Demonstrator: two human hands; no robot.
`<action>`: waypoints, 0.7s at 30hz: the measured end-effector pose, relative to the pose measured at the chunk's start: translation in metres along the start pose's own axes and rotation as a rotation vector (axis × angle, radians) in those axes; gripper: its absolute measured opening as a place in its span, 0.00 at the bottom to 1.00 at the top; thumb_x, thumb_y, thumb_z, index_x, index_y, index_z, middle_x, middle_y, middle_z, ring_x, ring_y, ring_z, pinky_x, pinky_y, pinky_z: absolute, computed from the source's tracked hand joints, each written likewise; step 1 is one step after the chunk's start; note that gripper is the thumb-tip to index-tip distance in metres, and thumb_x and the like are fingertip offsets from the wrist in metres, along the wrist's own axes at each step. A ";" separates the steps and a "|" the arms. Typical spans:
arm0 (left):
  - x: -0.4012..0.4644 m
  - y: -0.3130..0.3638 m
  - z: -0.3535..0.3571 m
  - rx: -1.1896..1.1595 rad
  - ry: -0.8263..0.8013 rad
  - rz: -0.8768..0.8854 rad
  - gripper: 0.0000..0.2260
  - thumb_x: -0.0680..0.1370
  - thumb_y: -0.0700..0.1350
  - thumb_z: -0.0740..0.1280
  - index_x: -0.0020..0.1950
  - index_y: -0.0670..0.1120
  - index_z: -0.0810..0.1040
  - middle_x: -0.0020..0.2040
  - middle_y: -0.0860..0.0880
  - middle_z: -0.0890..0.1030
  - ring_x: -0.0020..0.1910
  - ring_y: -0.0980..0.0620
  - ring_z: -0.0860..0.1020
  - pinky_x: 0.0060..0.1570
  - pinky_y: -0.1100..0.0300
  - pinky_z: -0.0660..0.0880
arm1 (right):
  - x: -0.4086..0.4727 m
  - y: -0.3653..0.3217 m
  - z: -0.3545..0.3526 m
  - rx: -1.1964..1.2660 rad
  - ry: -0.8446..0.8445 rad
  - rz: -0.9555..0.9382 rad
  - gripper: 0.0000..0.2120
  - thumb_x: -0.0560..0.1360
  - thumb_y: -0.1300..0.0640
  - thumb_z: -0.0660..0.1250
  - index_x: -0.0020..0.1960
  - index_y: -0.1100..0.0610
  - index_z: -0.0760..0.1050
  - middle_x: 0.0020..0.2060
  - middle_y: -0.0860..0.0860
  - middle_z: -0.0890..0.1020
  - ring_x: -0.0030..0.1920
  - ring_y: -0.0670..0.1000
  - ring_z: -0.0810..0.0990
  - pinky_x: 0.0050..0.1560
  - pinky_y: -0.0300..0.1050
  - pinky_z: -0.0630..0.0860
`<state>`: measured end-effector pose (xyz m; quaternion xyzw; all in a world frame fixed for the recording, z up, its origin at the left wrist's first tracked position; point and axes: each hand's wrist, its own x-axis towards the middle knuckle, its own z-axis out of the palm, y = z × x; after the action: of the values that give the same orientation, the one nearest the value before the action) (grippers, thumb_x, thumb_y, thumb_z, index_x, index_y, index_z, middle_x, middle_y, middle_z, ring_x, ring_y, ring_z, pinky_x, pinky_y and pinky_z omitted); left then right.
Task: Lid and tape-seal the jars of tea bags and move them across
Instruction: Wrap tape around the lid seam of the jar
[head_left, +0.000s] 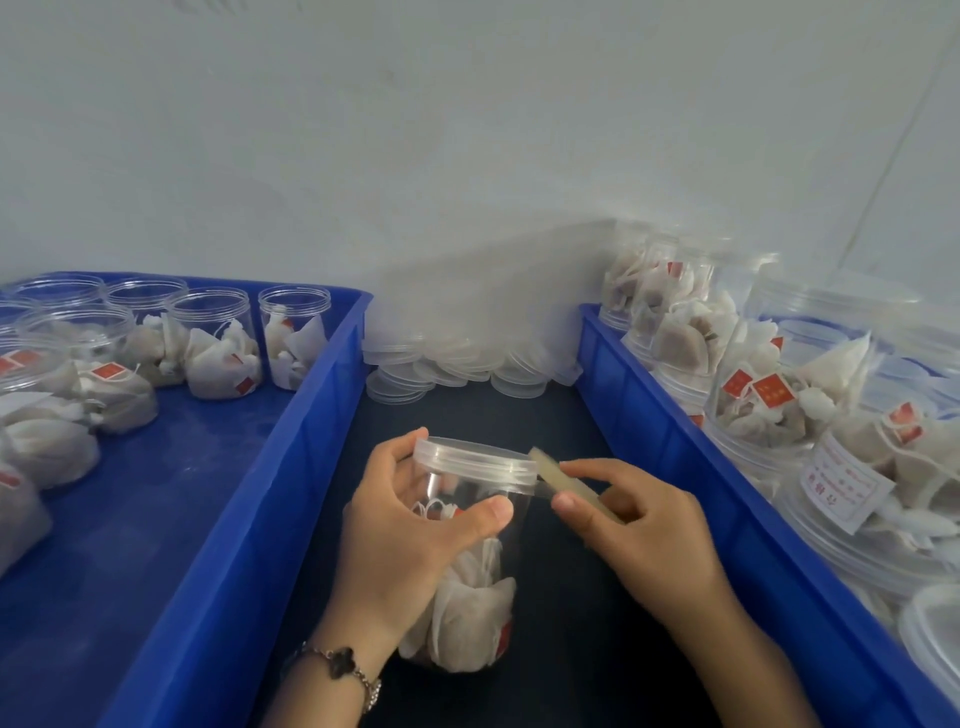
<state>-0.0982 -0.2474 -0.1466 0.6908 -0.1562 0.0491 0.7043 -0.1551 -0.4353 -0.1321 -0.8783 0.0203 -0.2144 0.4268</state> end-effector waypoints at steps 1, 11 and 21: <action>0.000 0.000 0.001 0.005 0.004 0.002 0.35 0.49 0.59 0.75 0.55 0.61 0.70 0.51 0.58 0.79 0.49 0.71 0.76 0.39 0.78 0.71 | 0.000 0.001 0.000 0.003 0.040 -0.004 0.16 0.58 0.28 0.62 0.44 0.30 0.74 0.33 0.42 0.81 0.39 0.41 0.80 0.37 0.35 0.73; -0.005 0.009 0.000 -0.033 -0.104 -0.010 0.39 0.49 0.57 0.80 0.58 0.56 0.72 0.50 0.62 0.81 0.49 0.68 0.78 0.40 0.76 0.73 | 0.002 0.000 -0.001 0.071 0.086 -0.018 0.17 0.59 0.31 0.64 0.46 0.34 0.76 0.30 0.41 0.81 0.35 0.43 0.80 0.35 0.33 0.74; 0.001 0.010 -0.014 -0.020 -0.358 -0.008 0.39 0.53 0.56 0.77 0.62 0.56 0.69 0.55 0.64 0.78 0.57 0.65 0.76 0.48 0.74 0.73 | 0.008 0.009 0.000 0.005 -0.110 0.063 0.28 0.54 0.25 0.64 0.49 0.37 0.77 0.29 0.41 0.78 0.31 0.40 0.75 0.31 0.35 0.71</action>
<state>-0.0974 -0.2334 -0.1369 0.6819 -0.2768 -0.0788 0.6724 -0.1464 -0.4426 -0.1361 -0.8867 0.0240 -0.1524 0.4359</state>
